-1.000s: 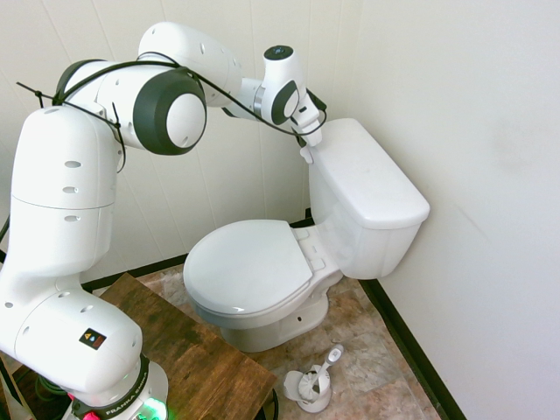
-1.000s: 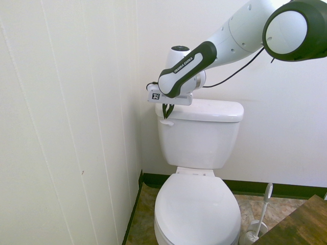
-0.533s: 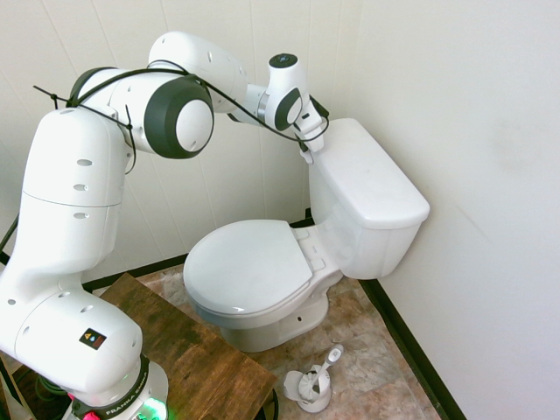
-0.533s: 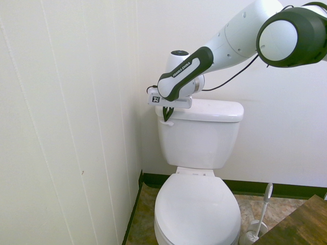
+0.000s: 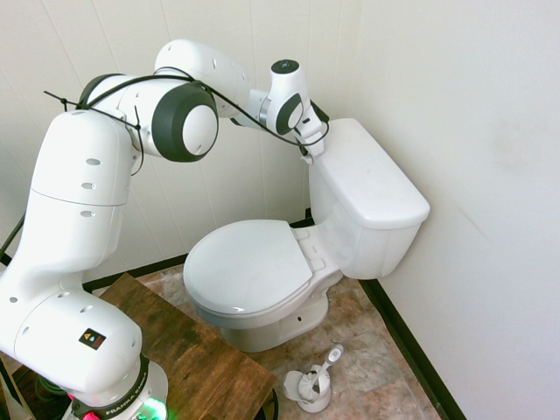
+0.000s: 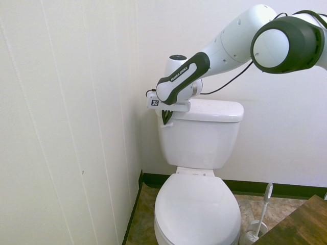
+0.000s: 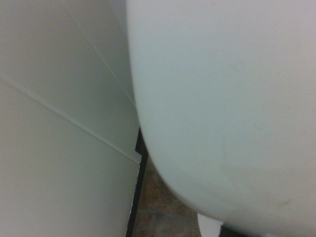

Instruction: Flush the toilet

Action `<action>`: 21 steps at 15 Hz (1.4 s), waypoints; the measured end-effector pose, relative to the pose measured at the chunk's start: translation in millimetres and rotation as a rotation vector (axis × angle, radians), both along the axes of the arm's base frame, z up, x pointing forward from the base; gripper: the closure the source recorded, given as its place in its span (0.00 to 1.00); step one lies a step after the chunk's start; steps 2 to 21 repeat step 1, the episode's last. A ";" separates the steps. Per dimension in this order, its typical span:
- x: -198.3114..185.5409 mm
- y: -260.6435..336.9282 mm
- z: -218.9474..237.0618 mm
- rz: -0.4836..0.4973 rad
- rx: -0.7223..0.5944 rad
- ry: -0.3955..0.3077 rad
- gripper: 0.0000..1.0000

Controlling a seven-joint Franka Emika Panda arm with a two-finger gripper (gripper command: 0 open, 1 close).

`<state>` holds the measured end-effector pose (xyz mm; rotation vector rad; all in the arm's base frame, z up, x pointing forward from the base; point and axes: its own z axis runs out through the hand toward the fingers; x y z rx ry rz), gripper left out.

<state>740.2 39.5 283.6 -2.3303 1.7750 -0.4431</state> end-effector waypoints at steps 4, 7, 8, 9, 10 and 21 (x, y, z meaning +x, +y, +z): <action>1.4 0.8 -0.4 -0.003 0.001 0.002 1.00; 1.4 0.8 -0.4 -0.003 0.001 0.002 1.00; 1.4 0.8 -0.4 -0.003 0.001 0.002 1.00; 1.4 0.8 -0.4 -0.003 0.001 0.002 1.00; 1.4 0.8 -0.4 -0.003 0.001 0.002 1.00; 1.4 0.8 -0.4 -0.003 0.001 0.002 1.00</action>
